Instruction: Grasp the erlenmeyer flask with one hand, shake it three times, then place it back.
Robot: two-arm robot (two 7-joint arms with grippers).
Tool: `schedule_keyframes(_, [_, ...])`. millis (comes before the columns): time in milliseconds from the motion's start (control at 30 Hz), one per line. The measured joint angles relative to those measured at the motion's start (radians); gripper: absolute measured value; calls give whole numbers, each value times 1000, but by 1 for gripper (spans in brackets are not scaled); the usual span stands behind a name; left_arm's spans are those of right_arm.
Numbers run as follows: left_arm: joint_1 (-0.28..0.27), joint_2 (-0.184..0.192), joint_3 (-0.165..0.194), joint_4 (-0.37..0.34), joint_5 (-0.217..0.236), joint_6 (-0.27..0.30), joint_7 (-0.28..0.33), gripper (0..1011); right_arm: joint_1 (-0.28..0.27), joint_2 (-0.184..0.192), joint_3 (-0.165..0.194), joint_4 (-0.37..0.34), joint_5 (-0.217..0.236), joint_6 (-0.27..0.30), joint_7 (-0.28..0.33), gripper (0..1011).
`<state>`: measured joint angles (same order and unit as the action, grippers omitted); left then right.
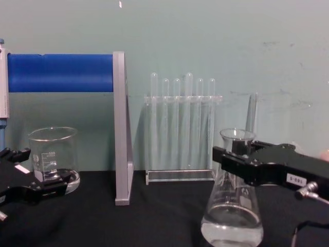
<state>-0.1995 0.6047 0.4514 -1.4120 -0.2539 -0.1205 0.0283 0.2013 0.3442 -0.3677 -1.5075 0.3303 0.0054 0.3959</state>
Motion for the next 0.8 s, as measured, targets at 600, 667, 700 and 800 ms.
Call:
schedule_keyframes(600, [0,0,0,0,0,0,0,1001,-1,-9,-10,43,-1,1,2,456])
schedule_keyframes(667, [0,0,0,0,0,0,0,1001,-1,-10,-11,45,-1,1,3,456])
schedule_keyframes(700, [0,0,0,0,0,0,0,1001,-1,-10,-12,46,-2,1,3,456])
schedule_keyframes(800, [0,0,0,0,0,0,0,1001,-2,-11,-14,49,-3,1,4,456])
